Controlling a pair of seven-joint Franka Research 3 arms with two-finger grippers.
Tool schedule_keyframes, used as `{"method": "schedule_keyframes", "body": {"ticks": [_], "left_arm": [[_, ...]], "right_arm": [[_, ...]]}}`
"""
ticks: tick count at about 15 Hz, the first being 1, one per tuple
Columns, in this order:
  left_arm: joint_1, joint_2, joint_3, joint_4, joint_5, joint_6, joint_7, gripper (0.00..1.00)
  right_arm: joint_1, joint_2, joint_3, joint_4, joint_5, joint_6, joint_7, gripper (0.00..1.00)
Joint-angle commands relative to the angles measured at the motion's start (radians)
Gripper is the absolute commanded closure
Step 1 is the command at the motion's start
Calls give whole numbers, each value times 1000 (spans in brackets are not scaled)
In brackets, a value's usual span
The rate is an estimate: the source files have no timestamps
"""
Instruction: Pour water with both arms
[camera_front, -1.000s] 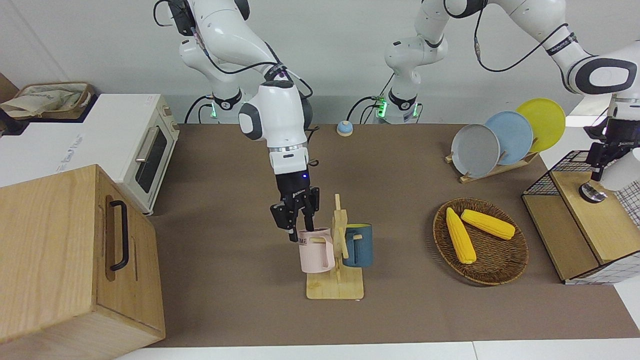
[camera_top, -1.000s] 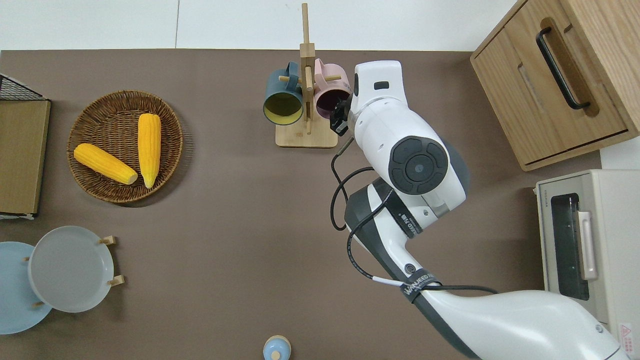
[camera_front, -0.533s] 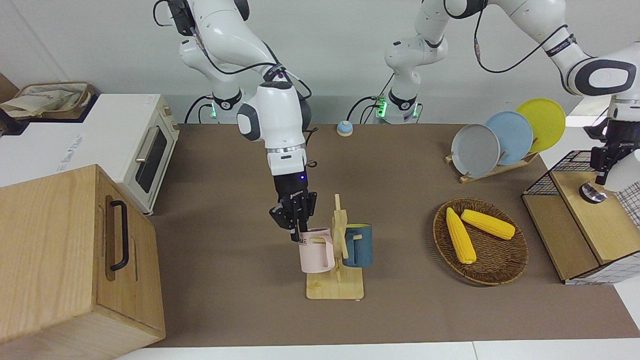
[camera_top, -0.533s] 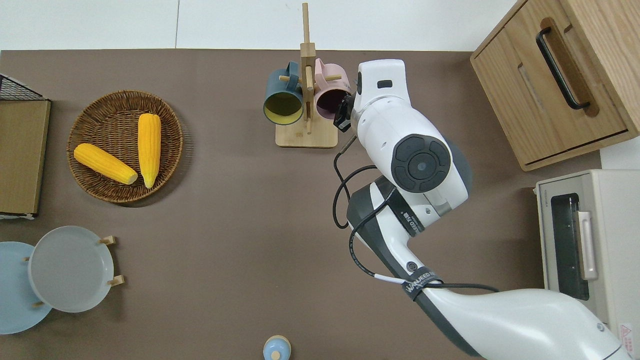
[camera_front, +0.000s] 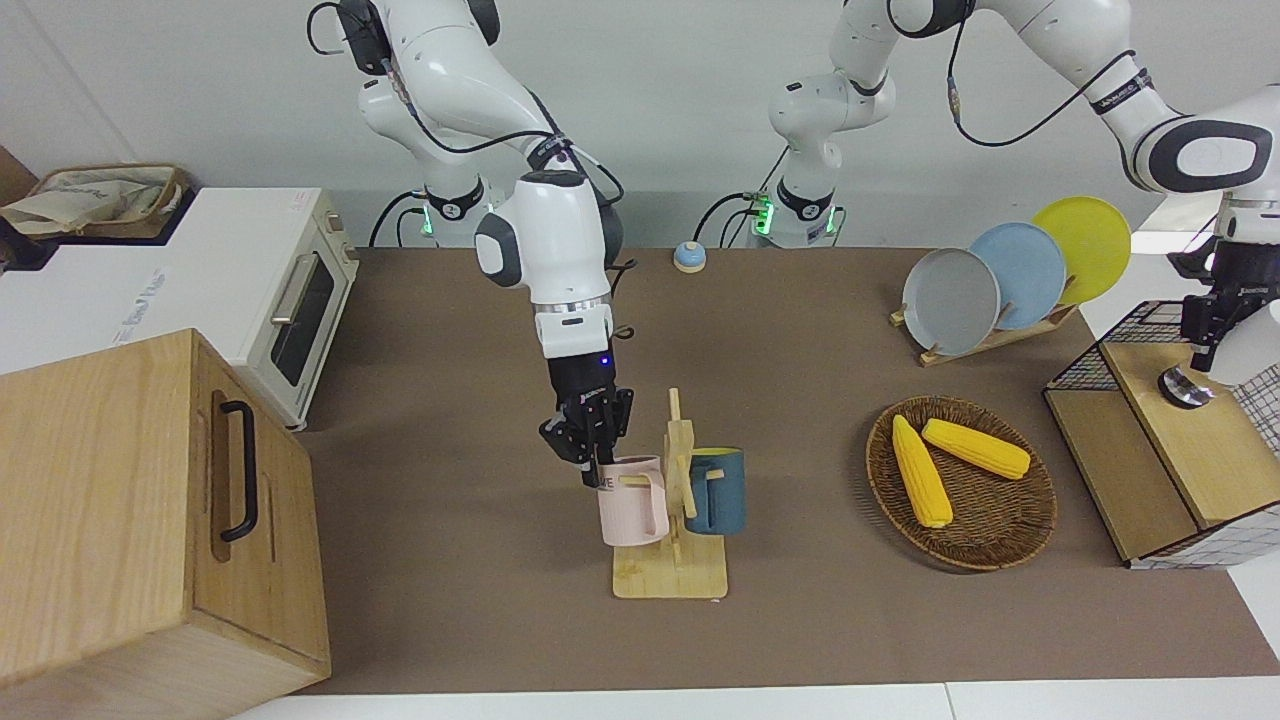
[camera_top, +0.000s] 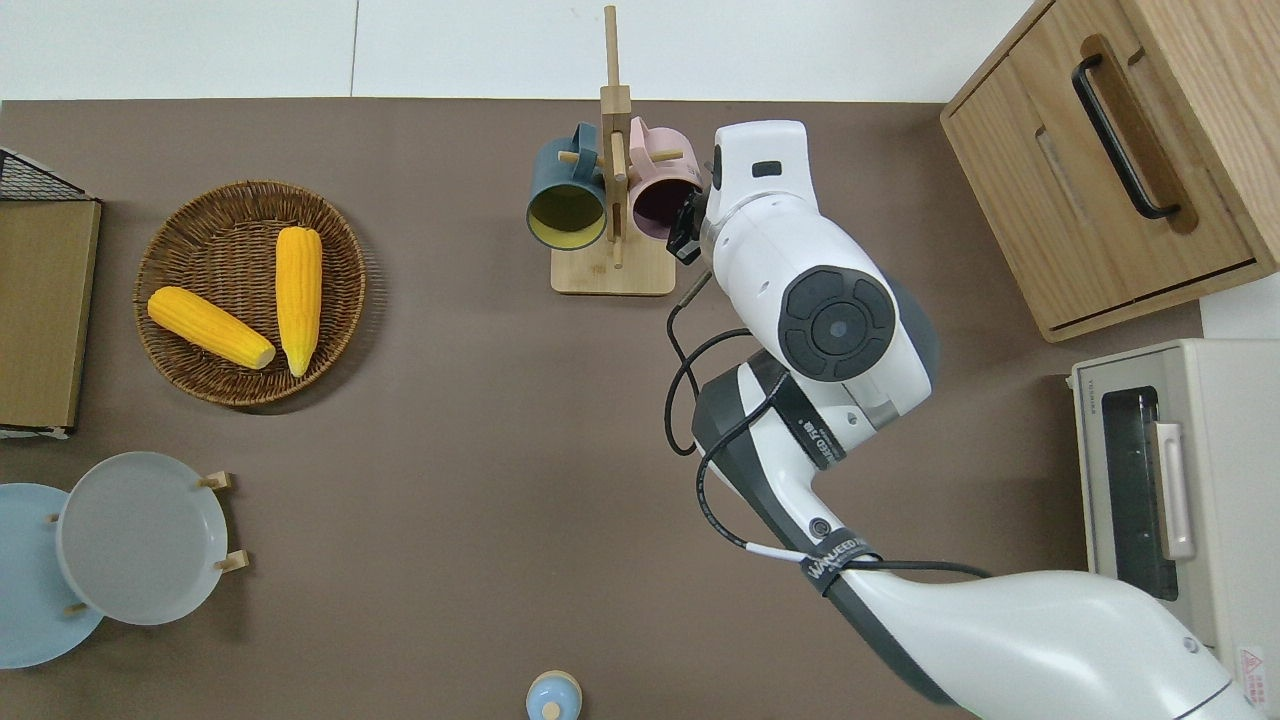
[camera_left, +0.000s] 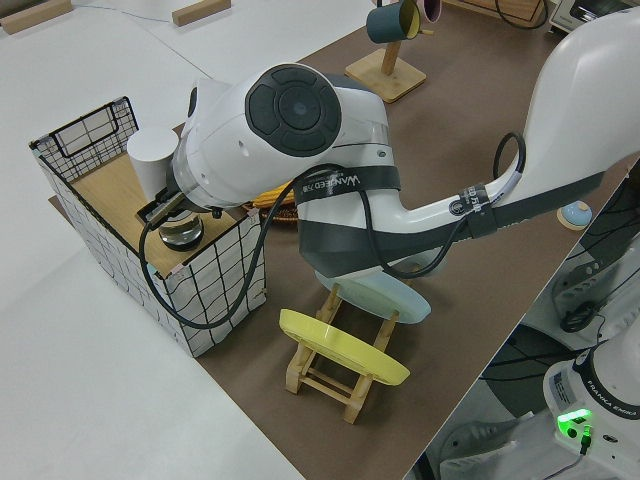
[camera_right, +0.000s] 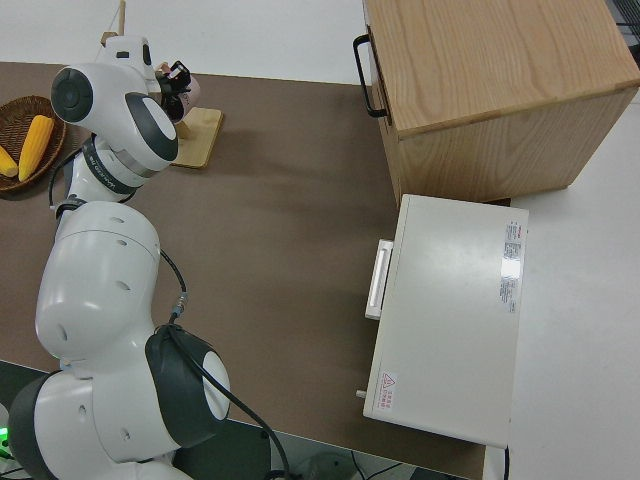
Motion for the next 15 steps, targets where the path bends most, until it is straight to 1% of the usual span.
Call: {"method": "schedule_keyframes", "body": {"ticks": [1,4,6,11,15], "left_arm": [[-9,5,3,47,-13,7,-20,1000],[-9,4,3,58,-13,4,-26,1000],[-9,4,3,65,-10,3,-49,1000],[-9,4,3,76,6,0,-59,1000],[-9,2,3,76,6,0,-59,1000]], "right_arm": [[3,24,-1,33,-11,4,29,743],[4,30,-1,43,-11,3,31,779],[4,32,-1,45,-11,3,31,825],[4,35,-1,45,-9,3,31,835],[4,39,-1,45,-9,3,31,867]]}}
